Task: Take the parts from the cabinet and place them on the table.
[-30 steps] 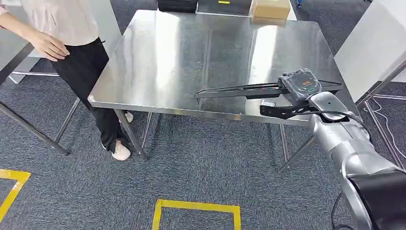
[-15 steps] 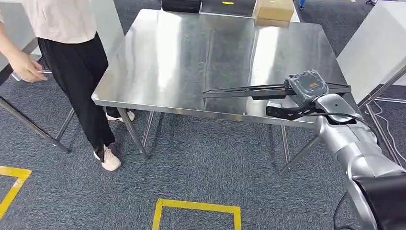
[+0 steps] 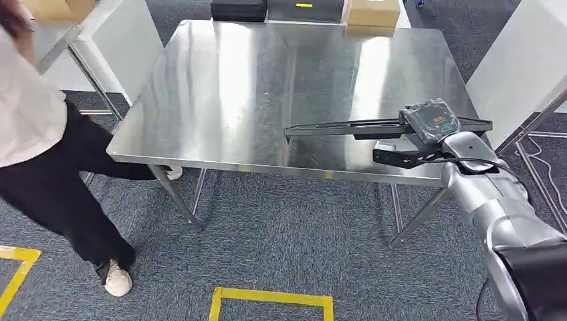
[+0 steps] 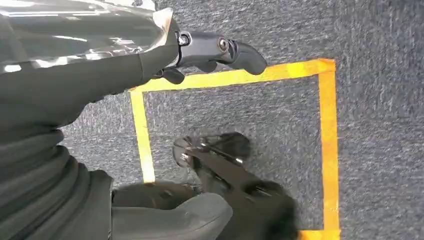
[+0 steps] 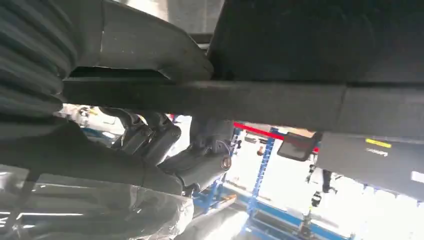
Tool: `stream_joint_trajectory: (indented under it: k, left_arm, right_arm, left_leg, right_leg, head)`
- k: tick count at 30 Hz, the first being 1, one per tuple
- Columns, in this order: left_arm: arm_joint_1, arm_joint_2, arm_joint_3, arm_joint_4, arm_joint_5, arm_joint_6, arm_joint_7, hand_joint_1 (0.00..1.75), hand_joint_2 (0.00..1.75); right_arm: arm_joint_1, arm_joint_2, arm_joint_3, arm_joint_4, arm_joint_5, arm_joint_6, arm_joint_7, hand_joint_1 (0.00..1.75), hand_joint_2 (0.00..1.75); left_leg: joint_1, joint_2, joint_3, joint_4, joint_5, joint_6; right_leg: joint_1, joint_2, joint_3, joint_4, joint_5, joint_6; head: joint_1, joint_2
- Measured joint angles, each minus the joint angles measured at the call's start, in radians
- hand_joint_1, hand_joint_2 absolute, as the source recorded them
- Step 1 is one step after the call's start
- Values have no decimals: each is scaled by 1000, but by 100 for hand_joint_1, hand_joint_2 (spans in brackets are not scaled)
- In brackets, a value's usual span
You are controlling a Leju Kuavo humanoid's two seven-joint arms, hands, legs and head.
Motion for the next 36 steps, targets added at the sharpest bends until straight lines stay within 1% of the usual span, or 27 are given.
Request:
stream_joint_trajectory:
  k: [1, 3, 4, 5, 7, 9, 11, 12, 13, 15, 16, 17, 18, 19, 20, 21, 22, 23, 24, 25, 27, 29, 30, 31, 32, 35, 36]
  left_arm:
    - [1, 1, 0, 0, 0, 0, 0, 0, 175]
    - [1, 3, 0, 0, 0, 0, 0, 0, 175]
    - [2, 5, 0, 0, 0, 0, 0, 0, 175]
    - [2, 6, 0, 2, 0, 0, 2, 0, 175]
    - [1, 6, 0, 1, -1, 0, 2, 0, 175]
    - [1, 6, 0, 1, -1, 0, 2, 0, 175]
    - [0, 5, 0, 2, -1, 0, 2, 0, 175]
    - [0, 5, 0, 2, 0, 1, 2, 0, 175]
    - [0, 5, -1, 2, 0, 2, 2, 0, 175]
    - [7, 3, -4, 2, -1, 0, -5, 0, 175]
    - [10, 2, -6, 2, -1, 0, -14, 0, 175]
    - [10, 3, -8, 2, 0, 0, -24, 0, 175]
    - [9, 3, -8, 2, 2, 0, -34, 0, 175]
    - [10, 3, -8, 2, 5, 0, -40, 0, 175]
    - [12, 4, -8, 2, 8, 3, -50, 0, 175]
    - [14, 6, -8, 4, 8, 10, -60, 0, 175]
    - [12, 6, -9, 5, 9, 11, -64, 0, 175]
    - [12, 6, -9, 4, 10, 12, -69, 0, 175]
    - [4, 6, -9, 4, 11, 15, -75, 0, 175]
    - [-5, 6, -9, 4, 11, 16, -82, 0, 175]
    - [-12, 2, -10, 3, 11, 22, -97, 0, 175]
    - [-12, -1, -10, 3, 11, 32, -119, 0, 175]
    - [-10, -2, -10, 3, 17, 39, -133, 0, 175]
    - [-8, -2, -10, 3, 21, 46, -149, 0, 175]
    - [-8, -2, -10, 3, 22, 51, -160, 0, 175]
    - [-9, 0, -10, 3, 25, 54, -174, 0, 175]
    - [-10, 0, -10, 3, 25, 55, -175, 0, 175]
  right_arm:
    - [3, 0, 0, 0, 0, 0, 0, 175, 175]
    - [2, 3, 0, 0, 0, 0, 0, 175, 175]
    - [5, 3, 0, 0, 0, 0, 0, 175, 175]
    - [3, 1, 0, 1, -2, -2, 0, 175, 175]
    - [8, 3, 0, 0, -3, -5, -2, 175, 175]
    - [8, 2, -2, -6, -6, -8, -3, 175, 175]
    - [19, 4, -1, -5, -8, -14, -6, 175, 175]
    - [33, 3, -1, -3, -10, -15, -6, 175, 175]
    - [52, 0, -1, 2, -10, -15, -6, 175, 175]
    - [79, -2, -1, 7, -10, -17, -10, 175, 175]
    - [83, -1, -1, 8, -10, -18, -18, 175, 175]
    - [84, 1, 0, 8, -11, -18, -24, 175, 175]
    - [84, 3, 0, 9, -13, -19, -27, 175, 175]
    - [88, 3, 0, 10, -14, -19, -33, 175, 175]
    - [98, 3, 0, 11, -16, -23, -42, 175, 175]
    - [102, 5, 1, 14, -17, -32, -51, 175, 175]
    - [106, 13, 3, 13, -16, -34, -56, 175, 175]
    - [97, 15, 3, 7, -16, -40, -61, 175, 175]
    - [83, 26, 3, -3, -19, -46, -67, 175, 175]
    - [69, 26, 4, -8, -20, -47, -72, 175, 175]
    - [57, 33, 5, -12, -30, -61, -85, 175, 175]
    - [64, 48, 5, -12, -38, -75, -102, 175, 175]
    - [70, 56, 6, -12, -43, -81, -116, 175, 175]
    - [79, 63, 8, -13, -52, -87, -129, 175, 175]
    - [83, 69, 10, -13, -59, -89, -135, 175, 175]
    - [82, 87, 14, -21, -68, -89, -146, 175, 175]
    - [79, 91, 16, -22, -71, -90, -146, 175, 175]
  left_leg:
    - [-1, 0, -2, -42, 55, 5]
    - [-5, 0, 48, -229, 202, 20]
    - [-11, -1, 73, -291, 231, 32]
    - [-20, 1, 89, -273, 205, 40]
    - [-30, 3, 123, -327, 158, 60]
    - [-32, 4, 157, -352, 137, 75]
    - [-26, -3, 209, -392, 128, 81]
    - [-25, -4, 231, -404, 124, 83]
    - [-23, -10, 257, -419, 111, 85]
    - [-23, -19, 310, -440, 90, 82]
    - [-24, -23, 333, -445, 75, 77]
    - [-24, -23, 354, -446, 58, 73]
    - [-24, -25, 373, -444, 40, 69]
    - [-24, -27, 391, -438, 19, 65]
    - [-27, -30, 390, -430, -5, 58]
    - [-28, -32, 408, -408, -30, 50]
    - [-28, -33, 398, -405, -43, 45]
    - [-27, -29, 403, -396, -48, 40]
    - [-27, -25, 398, -380, -49, 40]
    - [-25, -21, 368, -332, -39, 37]
    - [-16, -12, 276, -185, -26, 20]
    - [-8, -5, 180, -64, -105, 5]
    - [-6, -3, 144, -34, -148, 1]
    - [-4, -2, 119, -35, -160, 1]
    - [-3, -2, 116, -65, -128, 4]
    - [-3, 2, 183, -293, 63, 24]
    - [-8, 2, 190, -341, 69, 31]
  right_leg:
    - [1, 2, 22, -1, -17, 1]
    - [1, 3, 68, -3, -52, 4]
    - [-2, 1, 74, -11, -69, 8]
    - [7, 2, 83, -25, -74, 15]
    - [7, 1, 118, -57, -75, 29]
    - [13, 0, 127, -45, -48, 64]
    - [12, 1, 37, 109, -14, 58]
    - [12, 1, -22, 185, -22, 45]
    - [12, 2, -73, 238, -51, 32]
    - [12, 4, -151, 244, -144, 23]
    - [10, 4, -179, 215, -172, 18]
    - [5, 3, -196, 165, -174, 31]
    - [-3, 2, -204, 100, -133, 51]
    - [-14, -2, -205, 20, -27, 92]
    - [-19, -17, -200, -34, 144, 134]
    - [-3, -23, -196, -47, 202, 116]
    - [-5, -19, -181, -23, 202, 81]
    - [-6, -15, -188, -20, 192, 62]
    - [-6, -14, -189, -16, 188, 53]
    - [-14, -12, -183, -13, 183, 46]
    - [-9, -7, -170, -15, 170, 28]
    - [-3, -6, -157, -16, 158, 10]
    - [-2, -5, -151, -16, 152, 3]
    - [-1, -3, -144, -16, 146, 2]
    - [-1, -2, -138, -16, 142, 3]
    - [-1, 2, -125, -17, 135, 8]
    - [7, 3, -125, -10, 130, 15]
  head:
    - [-1, 0]
    - [-1, 0]
    - [2, 0]
    - [1, 0]
    - [-6, 0]
    - [-5, 0]
    - [-4, 0]
    - [-3, 0]
    - [-2, 0]
    - [0, 0]
    - [-1, 0]
    - [0, 0]
    - [1, 0]
    - [1, 0]
    - [0, 0]
    - [2, 0]
    - [1, 0]
    - [1, 0]
    - [2, 0]
    - [2, 0]
    - [-3, 0]
    - [-4, 0]
    - [-3, 0]
    - [-4, 0]
    - [-3, 0]
    - [-3, 0]
    - [-5, 0]
